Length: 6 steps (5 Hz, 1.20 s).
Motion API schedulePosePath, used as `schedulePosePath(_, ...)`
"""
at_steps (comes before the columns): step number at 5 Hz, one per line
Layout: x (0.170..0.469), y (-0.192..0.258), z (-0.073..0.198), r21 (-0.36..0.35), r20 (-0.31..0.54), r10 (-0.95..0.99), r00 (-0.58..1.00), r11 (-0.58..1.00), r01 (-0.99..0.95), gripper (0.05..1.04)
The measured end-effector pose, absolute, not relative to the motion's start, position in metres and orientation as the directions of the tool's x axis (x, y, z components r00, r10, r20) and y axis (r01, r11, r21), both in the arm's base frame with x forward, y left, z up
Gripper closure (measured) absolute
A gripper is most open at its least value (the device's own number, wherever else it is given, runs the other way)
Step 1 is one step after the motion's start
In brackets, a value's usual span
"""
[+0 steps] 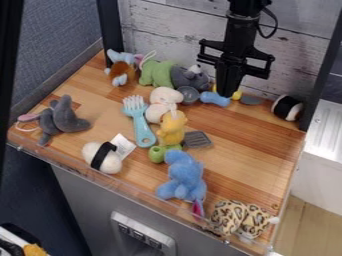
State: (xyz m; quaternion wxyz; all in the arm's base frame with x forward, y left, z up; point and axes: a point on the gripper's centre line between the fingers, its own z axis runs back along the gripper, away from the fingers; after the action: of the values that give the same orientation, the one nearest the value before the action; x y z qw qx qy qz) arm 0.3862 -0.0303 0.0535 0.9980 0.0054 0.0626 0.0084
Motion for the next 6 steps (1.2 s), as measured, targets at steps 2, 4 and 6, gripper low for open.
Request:
schedulePosePath(2,0.387,-0.016,0.049,0.027,-0.109,0.296,0.949,0.955,-0.295,0.639)
schedulePosePath(4,0.384,-0.013,0.042,0.065,-0.099,0.695,0.712,0.719,-0.692,0.085)
schedulePosePath(6,0.382,-0.01,0.033,0.084,-0.072,0.932,0.356,0.361,-0.929,0.083)
